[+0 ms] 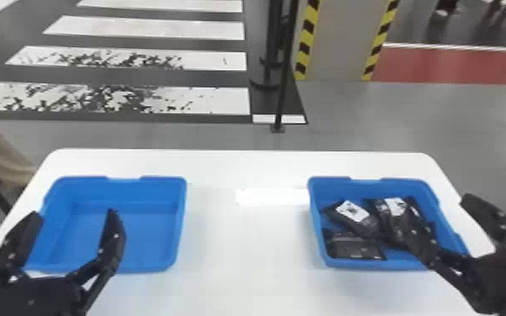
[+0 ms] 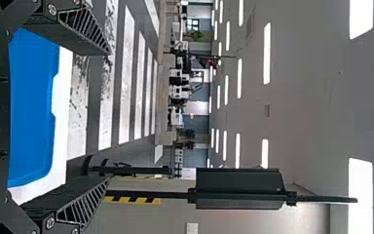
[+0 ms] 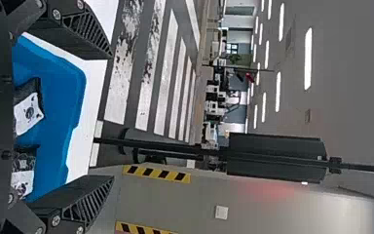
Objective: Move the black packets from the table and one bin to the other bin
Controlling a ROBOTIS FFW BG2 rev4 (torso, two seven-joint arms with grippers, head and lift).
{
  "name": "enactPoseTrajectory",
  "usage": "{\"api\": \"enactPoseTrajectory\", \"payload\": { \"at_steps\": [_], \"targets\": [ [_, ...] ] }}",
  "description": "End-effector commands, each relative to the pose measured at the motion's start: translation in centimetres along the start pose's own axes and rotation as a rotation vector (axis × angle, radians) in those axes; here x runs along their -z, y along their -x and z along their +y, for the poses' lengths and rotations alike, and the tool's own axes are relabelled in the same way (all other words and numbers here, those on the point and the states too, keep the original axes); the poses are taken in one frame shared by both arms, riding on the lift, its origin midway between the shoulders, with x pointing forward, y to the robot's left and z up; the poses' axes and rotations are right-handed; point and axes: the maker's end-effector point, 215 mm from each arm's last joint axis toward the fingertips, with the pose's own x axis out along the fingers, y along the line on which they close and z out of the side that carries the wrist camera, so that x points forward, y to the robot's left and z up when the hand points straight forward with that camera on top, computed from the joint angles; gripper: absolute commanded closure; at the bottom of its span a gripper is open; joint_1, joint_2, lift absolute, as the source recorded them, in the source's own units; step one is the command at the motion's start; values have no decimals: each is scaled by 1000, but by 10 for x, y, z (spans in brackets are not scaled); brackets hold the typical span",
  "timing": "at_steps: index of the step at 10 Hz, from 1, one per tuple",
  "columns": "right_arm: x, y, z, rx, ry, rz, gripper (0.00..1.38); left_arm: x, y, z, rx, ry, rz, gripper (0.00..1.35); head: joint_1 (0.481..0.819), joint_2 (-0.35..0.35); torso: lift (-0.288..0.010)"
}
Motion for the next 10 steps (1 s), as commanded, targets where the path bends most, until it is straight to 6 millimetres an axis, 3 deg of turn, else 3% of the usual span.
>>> {"api": "enactPoseTrajectory", "payload": {
  "at_steps": [1,10],
  "targets": [
    [2,2,-1,5,-19,-2,150,-2,1,0,-2,1,-7,121,695,-64,-110],
    [-4,8,-4,30,-18,-10,150,-3,3,9,-17,12,-12,130,695,-63,-110]
  ]
}}
